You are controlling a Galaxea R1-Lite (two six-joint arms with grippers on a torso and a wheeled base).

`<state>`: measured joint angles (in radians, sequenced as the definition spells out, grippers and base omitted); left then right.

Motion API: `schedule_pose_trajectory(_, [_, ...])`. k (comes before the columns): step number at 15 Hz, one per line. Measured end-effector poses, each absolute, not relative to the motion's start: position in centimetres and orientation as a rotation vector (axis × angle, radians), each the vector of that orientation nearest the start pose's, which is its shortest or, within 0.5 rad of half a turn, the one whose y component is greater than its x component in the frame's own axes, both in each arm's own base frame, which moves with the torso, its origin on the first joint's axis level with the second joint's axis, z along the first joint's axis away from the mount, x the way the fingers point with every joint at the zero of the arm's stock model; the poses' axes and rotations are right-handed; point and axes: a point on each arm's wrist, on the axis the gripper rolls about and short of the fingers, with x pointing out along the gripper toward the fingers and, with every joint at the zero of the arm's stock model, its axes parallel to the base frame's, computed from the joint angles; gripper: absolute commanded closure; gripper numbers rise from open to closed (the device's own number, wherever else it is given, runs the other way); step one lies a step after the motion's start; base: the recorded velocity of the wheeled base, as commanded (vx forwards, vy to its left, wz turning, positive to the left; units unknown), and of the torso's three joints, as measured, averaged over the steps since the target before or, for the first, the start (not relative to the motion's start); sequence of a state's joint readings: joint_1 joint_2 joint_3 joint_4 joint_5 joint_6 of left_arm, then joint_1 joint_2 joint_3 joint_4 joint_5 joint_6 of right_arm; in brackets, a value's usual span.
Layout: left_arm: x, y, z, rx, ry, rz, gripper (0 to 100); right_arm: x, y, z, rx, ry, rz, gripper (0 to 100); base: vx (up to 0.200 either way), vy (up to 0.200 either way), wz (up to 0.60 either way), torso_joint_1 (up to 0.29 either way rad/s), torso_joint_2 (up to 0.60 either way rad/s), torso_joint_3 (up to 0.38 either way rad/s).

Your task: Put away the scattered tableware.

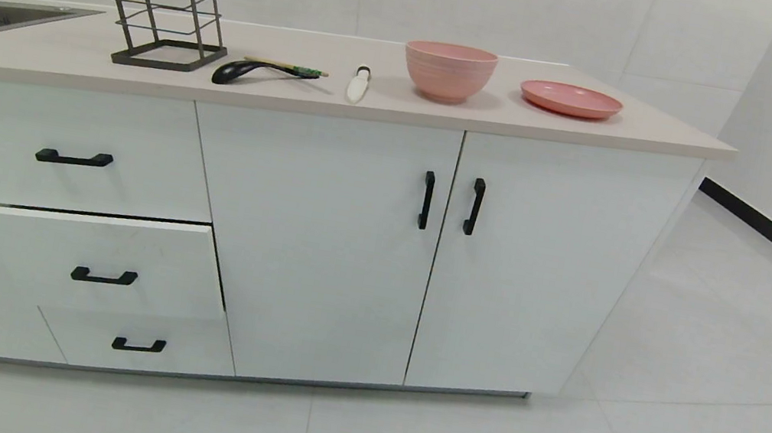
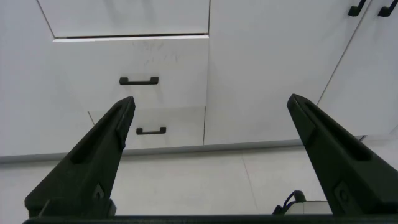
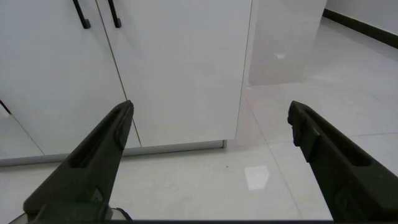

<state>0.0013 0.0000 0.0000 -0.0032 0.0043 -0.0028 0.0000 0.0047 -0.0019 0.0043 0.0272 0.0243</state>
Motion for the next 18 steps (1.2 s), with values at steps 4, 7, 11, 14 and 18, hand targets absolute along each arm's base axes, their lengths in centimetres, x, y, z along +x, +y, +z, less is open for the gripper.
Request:
schedule_pose_trajectory(4, [-2.3, 0.0, 7.6, -0.001, -0.003, 0.006, 0, -2.3, 0.1, 7.6, 0.024, 0.007, 0.027, 0, 0.000, 0.000, 0.00, 0.000, 0.00, 0.000])
schedule_pose_trajectory(7, [-2.3, 0.0, 7.6, 0.000, -0.003, 0.006, 0, -2.3, 0.1, 7.6, 0.023, 0.008, 0.027, 0, 0.000, 0.000, 0.00, 0.000, 0.00, 0.000])
schedule_pose_trajectory(11, [-2.3, 0.0, 7.6, 0.000, -0.003, 0.006, 0, -2.3, 0.1, 7.6, 0.024, 0.007, 0.027, 0, 0.000, 0.000, 0.00, 0.000, 0.00, 0.000])
schedule_pose_trajectory(14, [-2.3, 0.0, 7.6, 0.000, -0.002, 0.006, 0, -2.3, 0.1, 8.4, 0.025, -0.073, 0.030, 0, 0.000, 0.000, 0.00, 0.000, 0.00, 0.000])
schedule_pose_trajectory(18, [-2.3, 0.0, 7.6, 0.000, -0.003, 0.006, 0, -2.9, 0.3, 11.5, 0.008, -0.213, 0.124, 0, 0.000, 0.000, 0.00, 0.000, 0.00, 0.000])
